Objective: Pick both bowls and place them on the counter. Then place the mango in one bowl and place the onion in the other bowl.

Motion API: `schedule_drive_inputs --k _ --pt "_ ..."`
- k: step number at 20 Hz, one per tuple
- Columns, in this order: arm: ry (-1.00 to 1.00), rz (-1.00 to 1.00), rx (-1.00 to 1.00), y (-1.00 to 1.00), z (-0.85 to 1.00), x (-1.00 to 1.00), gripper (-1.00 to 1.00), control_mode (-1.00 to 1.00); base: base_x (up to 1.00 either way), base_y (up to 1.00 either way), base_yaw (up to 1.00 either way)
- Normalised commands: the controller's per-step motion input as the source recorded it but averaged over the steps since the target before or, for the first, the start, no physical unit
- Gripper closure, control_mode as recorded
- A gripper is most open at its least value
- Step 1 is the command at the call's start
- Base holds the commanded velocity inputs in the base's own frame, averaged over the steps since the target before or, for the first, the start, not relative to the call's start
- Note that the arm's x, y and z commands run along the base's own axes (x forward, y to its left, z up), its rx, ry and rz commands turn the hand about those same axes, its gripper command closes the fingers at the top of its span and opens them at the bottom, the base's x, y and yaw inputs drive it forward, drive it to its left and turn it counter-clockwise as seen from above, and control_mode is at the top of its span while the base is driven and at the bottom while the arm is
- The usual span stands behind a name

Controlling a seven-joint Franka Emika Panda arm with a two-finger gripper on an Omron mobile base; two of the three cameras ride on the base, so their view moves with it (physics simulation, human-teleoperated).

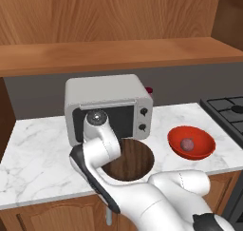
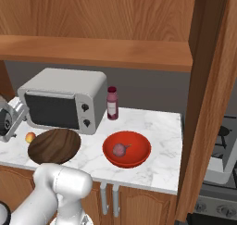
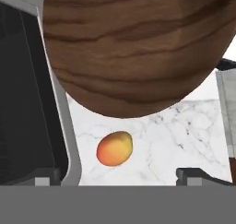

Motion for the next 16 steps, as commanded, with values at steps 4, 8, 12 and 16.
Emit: schedule_drive_inputs --k 4,8,12,16 --pt "0.0 -0.28 0.15 0.3 -0.25 0.02 -1.0 -1.0 0.0 0.0 0.0" --pt "0.0 -0.28 0.12 0.35 -0.22 0.02 -1.0 -1.0 0.0 0.0 0.0" --pt "0.05 -0.3 0.04 0.41 -0.2 0.0 -1.0 -1.0 0.0 0.0 0.0" --pt "0.08 -0.29 0.04 0.39 -0.14 0.0 -1.0 -1.0 0.0 0.0 0.0"
